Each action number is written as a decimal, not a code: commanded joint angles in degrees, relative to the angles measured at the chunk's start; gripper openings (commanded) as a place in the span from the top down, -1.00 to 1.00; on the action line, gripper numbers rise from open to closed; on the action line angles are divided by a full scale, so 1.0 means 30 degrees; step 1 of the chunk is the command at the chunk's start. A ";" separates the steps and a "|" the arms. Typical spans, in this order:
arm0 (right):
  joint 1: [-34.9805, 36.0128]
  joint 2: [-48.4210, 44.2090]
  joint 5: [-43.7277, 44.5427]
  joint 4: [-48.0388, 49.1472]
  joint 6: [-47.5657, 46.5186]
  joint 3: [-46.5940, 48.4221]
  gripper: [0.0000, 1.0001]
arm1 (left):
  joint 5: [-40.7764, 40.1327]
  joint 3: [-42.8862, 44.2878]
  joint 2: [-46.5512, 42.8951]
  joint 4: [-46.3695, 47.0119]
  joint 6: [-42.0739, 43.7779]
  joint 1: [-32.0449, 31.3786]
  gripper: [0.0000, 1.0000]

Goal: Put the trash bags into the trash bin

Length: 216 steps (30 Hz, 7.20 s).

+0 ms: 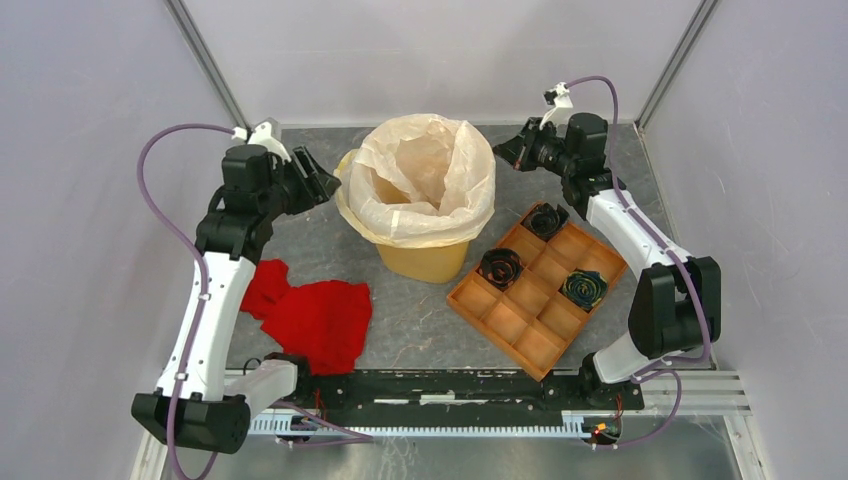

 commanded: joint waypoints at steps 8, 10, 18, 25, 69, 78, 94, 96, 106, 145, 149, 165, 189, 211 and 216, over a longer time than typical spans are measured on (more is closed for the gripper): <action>0.0327 -0.0583 0.0165 0.0603 -0.0135 -0.0140 0.99 | 0.2423 -0.4037 -0.0276 0.1900 -0.1538 0.0014 0.39; 0.0370 -0.0482 0.0224 0.0733 -0.0092 -0.0228 0.99 | 0.2825 -0.4891 -0.0066 0.2627 -0.1741 0.0029 0.61; 0.0648 -0.0239 0.1189 0.1556 0.0187 -0.1128 0.99 | 0.4076 -0.8362 0.1901 0.8251 -0.4354 -0.0307 0.96; 0.0806 0.0528 0.1277 0.1706 0.0107 -0.1755 0.99 | 0.4531 -0.9448 0.3308 0.9984 -0.5501 -0.0477 0.96; -0.1026 -0.0258 -0.4901 1.7021 1.1303 -1.0445 0.99 | 0.4121 -0.7764 0.0274 0.7872 -0.5465 -0.0484 0.96; -0.0988 0.0750 -0.3191 1.0442 0.5483 -0.9434 0.99 | 0.3942 -0.8825 0.1370 0.8905 -0.5461 -0.0499 0.96; -0.0121 0.0118 0.0078 0.1905 -0.0504 -0.5920 0.57 | 0.2594 -0.8756 0.1593 0.7901 -0.4717 -0.0482 0.75; -0.0117 -0.1017 0.1175 -0.0068 -0.1767 -0.5580 0.42 | 0.1688 -0.8598 0.0714 0.6752 -0.4134 -0.0471 0.42; 0.0163 -0.5665 1.0005 -0.9633 -0.6917 -0.0629 -0.41 | -0.1107 -0.7738 -0.3488 0.3302 -0.2462 -0.0469 -0.48; 0.3294 -0.6740 1.4804 -1.1381 -0.8651 0.1214 -0.60 | -0.0278 -0.5460 -0.2590 0.3595 -0.1431 -0.0469 -0.71; 0.3771 -0.6377 1.0727 -1.0839 -0.9363 0.3935 -0.75 | -0.0024 -0.5749 -0.2648 0.3796 -0.1544 -0.0469 -0.74; 1.1021 0.4988 1.1143 -1.7333 -1.2136 1.6209 -0.37 | 0.0862 -0.7510 -0.2966 0.3929 -0.1673 -0.0469 -0.79; 1.1488 1.0856 1.1957 -1.8071 -1.2754 1.5292 0.32 | 0.0726 -0.8765 -0.3461 0.4083 -0.1396 -0.0471 -0.80; 1.1472 1.0416 1.0907 -1.4371 -1.1337 1.1184 -0.56 | 0.0446 -0.8637 -0.5256 0.2189 -0.1569 -0.0469 -0.81; 1.1491 1.0000 0.8674 -1.3795 -1.0971 1.0634 -0.95 | 0.0323 -0.8973 -0.5472 0.2307 -0.1803 -0.0469 -0.81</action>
